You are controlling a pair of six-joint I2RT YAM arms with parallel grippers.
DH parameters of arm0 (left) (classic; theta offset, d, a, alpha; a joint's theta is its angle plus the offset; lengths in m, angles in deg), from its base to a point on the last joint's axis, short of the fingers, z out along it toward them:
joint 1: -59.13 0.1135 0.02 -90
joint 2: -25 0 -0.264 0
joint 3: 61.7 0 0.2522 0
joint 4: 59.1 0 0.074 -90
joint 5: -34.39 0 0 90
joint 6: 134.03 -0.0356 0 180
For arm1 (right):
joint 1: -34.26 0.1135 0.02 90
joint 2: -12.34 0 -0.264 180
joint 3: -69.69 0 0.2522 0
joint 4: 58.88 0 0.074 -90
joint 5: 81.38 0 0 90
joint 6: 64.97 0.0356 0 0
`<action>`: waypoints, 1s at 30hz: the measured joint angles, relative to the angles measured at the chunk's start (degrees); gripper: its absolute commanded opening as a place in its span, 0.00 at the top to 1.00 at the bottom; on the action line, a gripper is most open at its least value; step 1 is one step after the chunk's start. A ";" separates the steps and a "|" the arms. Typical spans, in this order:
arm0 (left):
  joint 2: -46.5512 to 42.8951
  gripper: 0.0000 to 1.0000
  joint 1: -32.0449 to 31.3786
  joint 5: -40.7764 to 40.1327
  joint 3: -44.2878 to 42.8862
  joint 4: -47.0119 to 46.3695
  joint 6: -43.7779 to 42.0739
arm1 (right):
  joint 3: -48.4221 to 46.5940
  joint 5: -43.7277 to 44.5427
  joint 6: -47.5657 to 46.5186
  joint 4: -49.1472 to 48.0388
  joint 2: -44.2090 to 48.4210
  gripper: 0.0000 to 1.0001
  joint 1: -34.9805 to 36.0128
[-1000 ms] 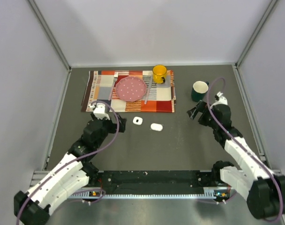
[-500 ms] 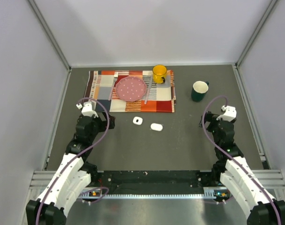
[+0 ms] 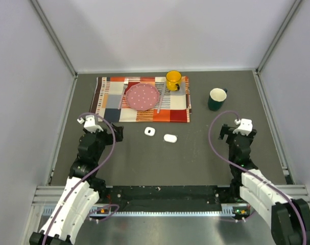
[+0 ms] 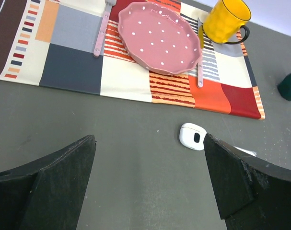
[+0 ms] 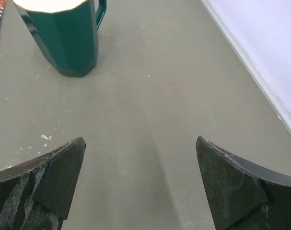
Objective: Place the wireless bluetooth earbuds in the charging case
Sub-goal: Reset both arms
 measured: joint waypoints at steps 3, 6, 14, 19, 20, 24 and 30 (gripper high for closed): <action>-1.03 0.01 0.00 -0.26 0.98 -0.87 -0.11 | 1.62 -0.09 -3.43 -5.07 -4.46 0.01 0.00; -1.05 0.01 0.00 -0.66 1.01 -1.64 -0.22 | 0.74 0.15 -6.69 -6.97 -7.41 0.01 0.00; -1.03 0.01 0.00 -2.32 1.01 -2.78 -0.20 | -2.01 0.17 -5.68 -11.39 -11.82 0.01 -0.04; -0.50 0.01 0.00 -3.56 0.98 -3.65 -0.17 | -0.33 -1.22 -4.92 -16.68 -12.72 0.01 -0.04; -0.33 0.01 0.00 -4.24 0.98 -3.72 -0.15 | 0.59 -1.70 -4.85 -19.61 -12.70 0.01 -0.07; 0.00 0.01 0.00 -6.12 0.98 -3.69 -0.13 | 1.92 -2.54 -5.27 -30.03 -12.76 0.01 -0.13; -0.04 0.01 0.00 -7.85 0.85 -3.74 0.28 | -0.11 -0.07 -3.15 -16.37 -11.08 0.01 -0.17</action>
